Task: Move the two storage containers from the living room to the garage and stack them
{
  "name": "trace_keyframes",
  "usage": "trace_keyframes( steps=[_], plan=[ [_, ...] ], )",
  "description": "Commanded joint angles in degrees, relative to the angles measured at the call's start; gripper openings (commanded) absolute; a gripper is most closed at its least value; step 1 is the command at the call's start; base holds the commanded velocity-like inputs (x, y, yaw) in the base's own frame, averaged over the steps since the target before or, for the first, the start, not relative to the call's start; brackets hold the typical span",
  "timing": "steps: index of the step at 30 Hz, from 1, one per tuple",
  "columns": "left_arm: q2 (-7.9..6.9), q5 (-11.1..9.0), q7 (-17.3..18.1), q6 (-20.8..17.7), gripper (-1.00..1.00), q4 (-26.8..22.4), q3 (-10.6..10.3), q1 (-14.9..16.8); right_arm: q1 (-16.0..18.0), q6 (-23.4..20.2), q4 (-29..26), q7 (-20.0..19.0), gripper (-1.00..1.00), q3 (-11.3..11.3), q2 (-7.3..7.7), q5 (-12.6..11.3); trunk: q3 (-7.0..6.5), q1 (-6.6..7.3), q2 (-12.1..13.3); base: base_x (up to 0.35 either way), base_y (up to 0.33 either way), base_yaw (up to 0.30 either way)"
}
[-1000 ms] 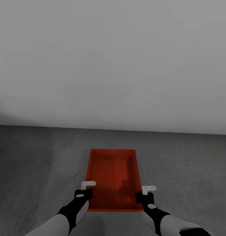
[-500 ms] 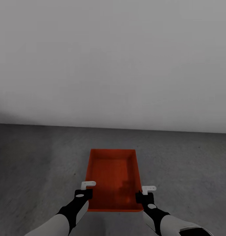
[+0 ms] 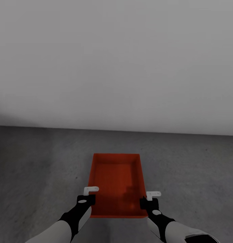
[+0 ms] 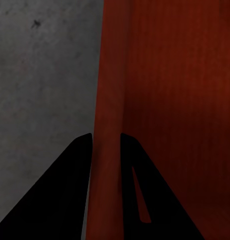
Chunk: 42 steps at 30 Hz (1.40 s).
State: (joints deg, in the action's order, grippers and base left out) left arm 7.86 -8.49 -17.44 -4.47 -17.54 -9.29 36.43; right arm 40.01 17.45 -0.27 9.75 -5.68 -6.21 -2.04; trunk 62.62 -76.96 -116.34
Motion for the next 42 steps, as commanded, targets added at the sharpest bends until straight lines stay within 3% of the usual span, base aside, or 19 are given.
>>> trace_keyframes(
  steps=[1, 5, 13, 26, 38, 42],
  plan=[
    [-0.04, -0.5, -0.8, 1.8, -1.0, -0.3, 3.4, 0.0, 0.0, -0.1, 0.0, -0.3, -1.0, 3.3, -0.03, 0.8, 0.22, -0.22, -0.4, 0.0, 0.0, 0.0],
    [-0.04, -0.5, -0.8, 1.8, -1.0, -0.3, 3.4, 0.0, 0.0, -0.1, 0.0, -0.3, -1.0, 3.3, -0.03, 0.8, 0.94, -1.09, -2.0, 0.0, 0.0, 0.0],
    [-0.04, -0.5, -0.8, 1.8, -1.0, -0.3, 3.4, 0.0, 0.0, -0.1, 0.0, -0.3, -1.0, 3.3, -0.03, 0.8, 0.94, -1.09, -2.0, 0.0, 0.0, 0.0],
    [-0.04, -0.5, -0.8, 1.8, -1.0, -0.3, 3.4, 0.0, 0.0, -0.1, 0.0, -0.3, -1.0, 3.3, -0.03, 0.8, 3.27, -3.95, -7.3, 0.0, 0.0, 0.0],
    [-0.04, -0.5, -0.8, 1.8, -1.0, -0.3, 3.4, 0.0, 0.0, -0.1, 0.0, -0.3, -1.0, 3.3, -0.03, 0.8, 3.27, -3.95, -7.3, 0.0, 0.0, 0.0],
    [-0.04, -0.5, -0.8, 1.8, -1.0, -0.3, 3.4, 0.0, 0.0, -0.1, 0.0, -0.3, -1.0, 3.3, -0.03, 0.8, 3.99, -4.83, -8.9, 0.0, 0.0, 0.0]
  ],
)
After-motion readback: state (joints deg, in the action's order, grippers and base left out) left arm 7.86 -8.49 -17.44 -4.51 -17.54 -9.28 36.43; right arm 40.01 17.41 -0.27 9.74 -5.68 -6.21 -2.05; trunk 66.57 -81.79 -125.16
